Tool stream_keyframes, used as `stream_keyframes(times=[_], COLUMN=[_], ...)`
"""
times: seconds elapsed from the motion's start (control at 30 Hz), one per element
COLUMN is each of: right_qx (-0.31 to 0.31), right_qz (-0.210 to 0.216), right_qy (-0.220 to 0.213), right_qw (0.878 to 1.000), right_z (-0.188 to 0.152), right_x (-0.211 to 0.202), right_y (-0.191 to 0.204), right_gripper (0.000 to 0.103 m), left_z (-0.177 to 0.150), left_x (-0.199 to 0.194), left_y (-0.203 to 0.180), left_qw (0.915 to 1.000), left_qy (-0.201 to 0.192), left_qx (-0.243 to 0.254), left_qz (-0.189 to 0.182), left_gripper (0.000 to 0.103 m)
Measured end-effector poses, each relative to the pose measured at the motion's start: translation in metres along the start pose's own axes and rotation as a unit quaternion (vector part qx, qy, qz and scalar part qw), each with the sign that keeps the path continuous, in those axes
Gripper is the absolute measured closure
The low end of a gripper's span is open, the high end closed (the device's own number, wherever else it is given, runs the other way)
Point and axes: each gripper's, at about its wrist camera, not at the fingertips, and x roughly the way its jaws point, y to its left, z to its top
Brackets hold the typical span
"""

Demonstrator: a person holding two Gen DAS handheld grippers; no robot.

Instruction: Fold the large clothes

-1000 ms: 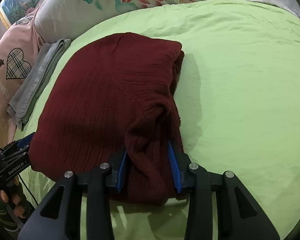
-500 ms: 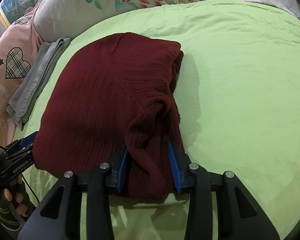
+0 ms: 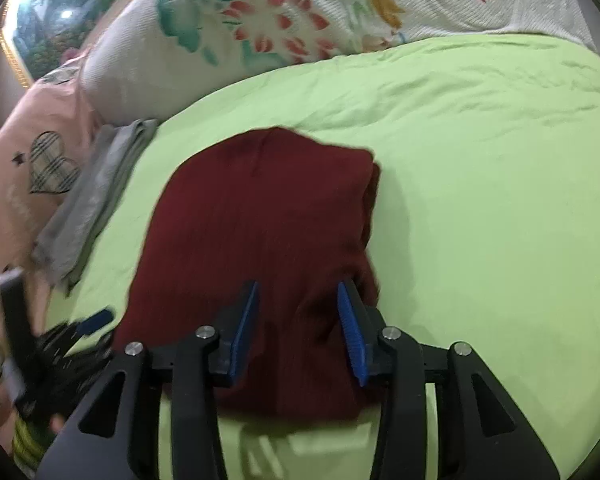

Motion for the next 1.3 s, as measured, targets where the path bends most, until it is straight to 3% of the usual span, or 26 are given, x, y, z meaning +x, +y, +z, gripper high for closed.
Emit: stream_keyframes(times=[0.2,0.3,0.37,0.53,0.6,0.67,0.8,0.87,0.97,1.03,1.1,1.17,1.2,1.3], right_qx=[0.058,0.073,0.085,0.032,0.034,0.051,0.042,0.017,-0.042,-0.064,-0.078,-0.065,-0.040,-0.020], right_qz=[-0.012,-0.008,0.032,0.017,-0.029,-0.015,-0.023,-0.002,0.038,0.035,-0.017,-0.058,-0.044,-0.028], right_qy=[0.033,0.067,0.084,0.023,0.047,0.068,0.001,-0.030,-0.005,0.022,0.048,0.068,0.070,0.065], right_qw=[0.998,0.995,0.992,0.999,0.998,0.996,0.999,0.999,0.998,0.997,0.996,0.994,0.996,0.997], right_z=[0.034,0.040,0.045,0.057,0.051,0.047,0.047,0.038,0.012,-0.003,-0.017,-0.027,-0.029,-0.028], right_x=[0.047,0.073,0.085,0.059,0.078,0.090,0.033,-0.002,-0.019,-0.015,0.001,0.015,0.019,0.020], right_y=[-0.018,-0.023,-0.024,-0.009,-0.019,-0.030,-0.019,-0.002,0.026,0.031,0.020,0.002,-0.011,-0.019], right_gripper=[0.058,0.049,0.077,0.086,0.087,0.085,0.082,0.082,0.082,0.082,0.082,0.084,0.086,0.086], left_z=[0.001,0.000,0.001,-0.002,-0.002,-0.001,-0.003,-0.004,0.002,0.006,0.006,0.003,0.003,0.006], left_x=[0.000,0.000,-0.002,-0.003,0.001,0.000,-0.020,-0.038,-0.046,-0.046,-0.035,-0.022,-0.015,-0.002], left_y=[-0.001,-0.001,0.000,0.002,0.000,0.005,0.024,0.031,0.020,0.011,-0.005,-0.017,-0.019,-0.020], left_qw=[1.0000,1.0000,0.9999,0.9994,0.9993,0.9990,0.9959,0.9928,0.9947,0.9926,0.9929,0.9927,0.9927,0.9914], left_qy=[-0.001,-0.001,0.000,-0.001,-0.003,-0.002,-0.012,-0.035,-0.040,-0.043,-0.020,-0.004,0.001,0.016], left_qx=[0.000,-0.004,-0.010,-0.031,-0.032,-0.036,-0.068,-0.082,-0.066,-0.063,-0.039,-0.022,-0.021,-0.024], left_qz=[0.003,0.002,-0.004,-0.016,-0.020,-0.027,-0.059,-0.080,-0.069,-0.094,-0.110,-0.119,-0.119,-0.127], left_gripper=[0.049,0.049,0.050,0.050,0.048,0.048,0.048,0.048,0.048,0.048,0.046,0.040,0.032,0.029])
